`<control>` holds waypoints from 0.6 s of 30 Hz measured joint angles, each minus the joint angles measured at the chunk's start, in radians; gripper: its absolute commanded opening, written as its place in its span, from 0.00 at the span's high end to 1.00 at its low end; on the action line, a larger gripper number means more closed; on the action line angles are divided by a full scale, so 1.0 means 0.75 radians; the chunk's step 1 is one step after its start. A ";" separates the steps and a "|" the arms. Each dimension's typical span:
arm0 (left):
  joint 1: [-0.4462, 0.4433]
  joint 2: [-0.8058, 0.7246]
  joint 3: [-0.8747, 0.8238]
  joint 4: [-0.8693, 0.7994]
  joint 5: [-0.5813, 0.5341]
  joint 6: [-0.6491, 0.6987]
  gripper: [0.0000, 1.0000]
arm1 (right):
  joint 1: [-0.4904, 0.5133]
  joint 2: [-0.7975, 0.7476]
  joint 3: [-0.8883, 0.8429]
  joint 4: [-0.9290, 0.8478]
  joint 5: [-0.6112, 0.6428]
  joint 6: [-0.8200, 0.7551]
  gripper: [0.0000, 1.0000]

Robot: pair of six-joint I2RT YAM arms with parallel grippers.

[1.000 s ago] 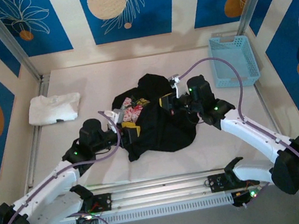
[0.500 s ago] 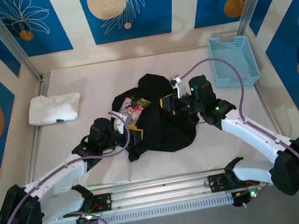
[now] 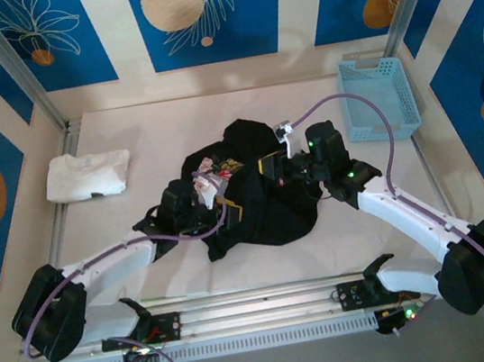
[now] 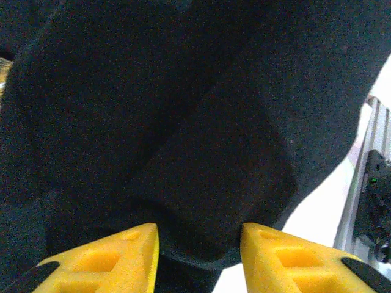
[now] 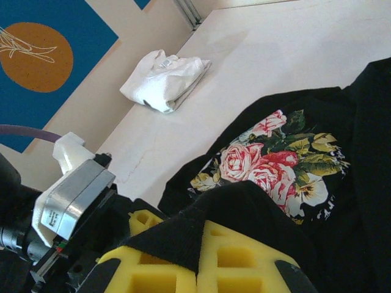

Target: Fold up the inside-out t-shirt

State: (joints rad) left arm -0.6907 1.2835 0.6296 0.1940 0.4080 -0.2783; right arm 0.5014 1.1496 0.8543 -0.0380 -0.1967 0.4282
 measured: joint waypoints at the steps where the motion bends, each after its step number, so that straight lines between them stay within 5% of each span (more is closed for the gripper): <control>1: -0.001 0.015 0.005 0.017 0.017 -0.007 0.78 | 0.000 0.003 0.000 0.002 -0.004 0.003 1.00; 7: -0.003 0.083 0.022 0.123 0.101 -0.056 1.00 | 0.000 0.032 -0.003 0.032 -0.038 0.030 1.00; 14: -0.003 0.082 0.035 0.098 -0.057 -0.070 1.00 | 0.000 0.061 -0.003 0.042 -0.068 0.048 1.00; 18: -0.002 0.029 0.035 0.047 -0.164 -0.058 1.00 | 0.000 0.079 -0.003 0.044 -0.073 0.049 0.86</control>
State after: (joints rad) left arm -0.6922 1.3052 0.6556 0.2291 0.2852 -0.3222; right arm 0.5014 1.2087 0.8524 -0.0048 -0.2512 0.4648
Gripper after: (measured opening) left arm 0.039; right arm 0.076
